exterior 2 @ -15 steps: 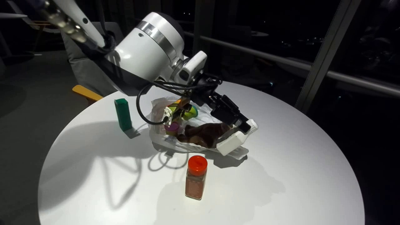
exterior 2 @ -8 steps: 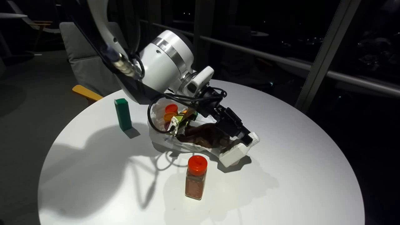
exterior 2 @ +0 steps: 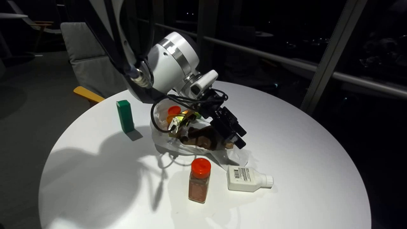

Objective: Remove the objects from the plastic bag and put them on the table.

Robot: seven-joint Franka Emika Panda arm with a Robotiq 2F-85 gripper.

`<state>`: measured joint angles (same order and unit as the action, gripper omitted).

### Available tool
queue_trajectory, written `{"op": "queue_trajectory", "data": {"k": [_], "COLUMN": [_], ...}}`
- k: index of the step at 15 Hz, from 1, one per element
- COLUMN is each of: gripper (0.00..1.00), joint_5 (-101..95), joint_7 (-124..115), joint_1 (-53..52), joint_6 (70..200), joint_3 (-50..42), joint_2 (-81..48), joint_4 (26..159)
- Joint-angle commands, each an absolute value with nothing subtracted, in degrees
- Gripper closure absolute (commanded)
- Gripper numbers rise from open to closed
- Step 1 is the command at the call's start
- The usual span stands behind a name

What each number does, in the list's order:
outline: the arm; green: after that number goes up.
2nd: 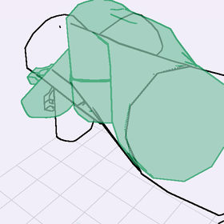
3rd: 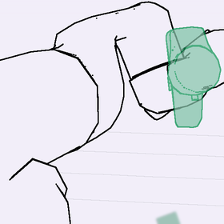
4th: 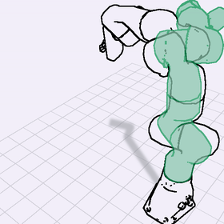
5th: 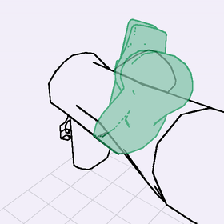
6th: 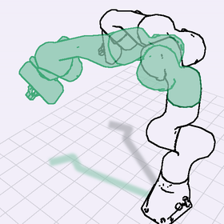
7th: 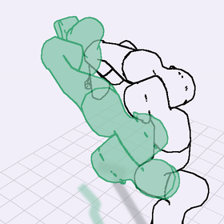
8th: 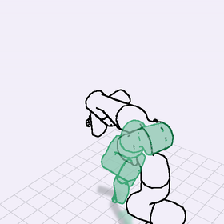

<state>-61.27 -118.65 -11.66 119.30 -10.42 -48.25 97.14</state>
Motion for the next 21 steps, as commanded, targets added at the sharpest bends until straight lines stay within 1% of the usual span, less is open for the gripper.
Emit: {"op": "queue_trajectory", "data": {"k": [1, 5, 9, 15, 16, 17, 21], "gripper": [0.0, 0.0, 0.0, 0.0, 0.0, 0.0, 0.0], "joint_5": [-60.3, -55.1, -44.5, -24.1, -24.1, -19.3, -9.7], "joint_7": [-115.2, -108.9, -98.2, -76.2, -73.7, -68.2, -51.8], "joint_1": [-7.9, -4.7, -3.2, -4.1, -0.7, -3.2, -2.4], "joint_6": [122.6, 129.3, 135.1, 138.9, 137.9, 138.9, 137.1], "joint_3": [-6.1, -1.8, 1.2, 3.2, 7.4, 4.7, 6.8], "joint_2": [-42.9, -37.1, -36.1, -41.6, -42.8, -43.8, -47.8], "joint_4": [97.6, 98.1, 95.9, 91.5, 90.5, 89.8, 85.9]}}
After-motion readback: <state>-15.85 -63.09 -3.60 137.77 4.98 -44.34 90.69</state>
